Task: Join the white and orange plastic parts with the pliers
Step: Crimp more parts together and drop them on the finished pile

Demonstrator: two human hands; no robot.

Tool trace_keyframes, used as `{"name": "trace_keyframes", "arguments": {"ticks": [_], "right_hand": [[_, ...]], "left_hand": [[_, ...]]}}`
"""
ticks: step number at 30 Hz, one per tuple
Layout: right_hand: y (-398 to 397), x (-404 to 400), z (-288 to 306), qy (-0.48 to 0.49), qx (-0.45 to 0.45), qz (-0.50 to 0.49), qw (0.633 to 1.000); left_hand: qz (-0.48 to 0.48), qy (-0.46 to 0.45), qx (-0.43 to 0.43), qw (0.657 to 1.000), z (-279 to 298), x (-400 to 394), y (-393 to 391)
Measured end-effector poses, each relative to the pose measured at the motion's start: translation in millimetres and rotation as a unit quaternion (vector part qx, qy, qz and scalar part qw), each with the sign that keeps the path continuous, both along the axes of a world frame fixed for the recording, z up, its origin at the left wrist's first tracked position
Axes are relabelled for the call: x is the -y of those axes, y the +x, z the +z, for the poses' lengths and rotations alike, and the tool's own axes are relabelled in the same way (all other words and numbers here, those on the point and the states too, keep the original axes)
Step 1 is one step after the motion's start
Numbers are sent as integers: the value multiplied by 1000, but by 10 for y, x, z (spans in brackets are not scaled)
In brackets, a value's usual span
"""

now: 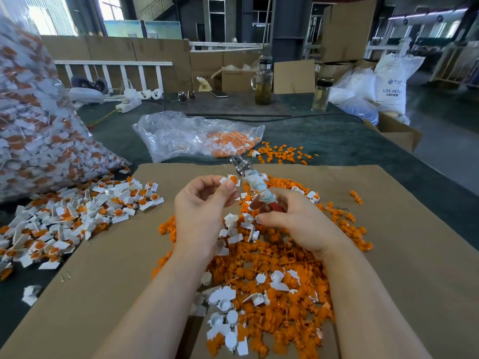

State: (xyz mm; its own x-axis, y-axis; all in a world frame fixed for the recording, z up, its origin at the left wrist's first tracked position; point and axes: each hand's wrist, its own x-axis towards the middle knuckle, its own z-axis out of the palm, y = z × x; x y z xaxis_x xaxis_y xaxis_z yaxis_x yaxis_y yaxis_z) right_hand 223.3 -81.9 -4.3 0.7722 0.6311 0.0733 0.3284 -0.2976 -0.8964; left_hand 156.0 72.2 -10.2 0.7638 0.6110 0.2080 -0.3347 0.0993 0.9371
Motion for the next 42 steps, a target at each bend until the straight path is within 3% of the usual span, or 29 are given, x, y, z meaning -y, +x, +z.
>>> {"name": "trace_keyframes", "arguments": {"ticks": [8,13,16,22,32,38,42], "right_hand": [[5,-5,0,-54,18,11,998],[-16,-124,-44,32,111,-92,989],[-46,-192,-31,88,142,-105,980],[-22,-232,-60,52,174,-121,976],[-7,-216,-52,52,172,-102,978],[22,-95,-50,-20,86,-19,996],[12,-80,-43,-59,70,18,996]], "left_hand": [[11,1,6,1000,1,-49,-6],[23,74,-71,994,-34,-1,16],[32,120,-104,987,-53,59,30],[47,151,-125,980,-50,67,33],[30,142,-115,983,-48,51,43],[11,21,-11,1000,-13,-99,15],[8,8,16,1000,-1,-161,1]]}}
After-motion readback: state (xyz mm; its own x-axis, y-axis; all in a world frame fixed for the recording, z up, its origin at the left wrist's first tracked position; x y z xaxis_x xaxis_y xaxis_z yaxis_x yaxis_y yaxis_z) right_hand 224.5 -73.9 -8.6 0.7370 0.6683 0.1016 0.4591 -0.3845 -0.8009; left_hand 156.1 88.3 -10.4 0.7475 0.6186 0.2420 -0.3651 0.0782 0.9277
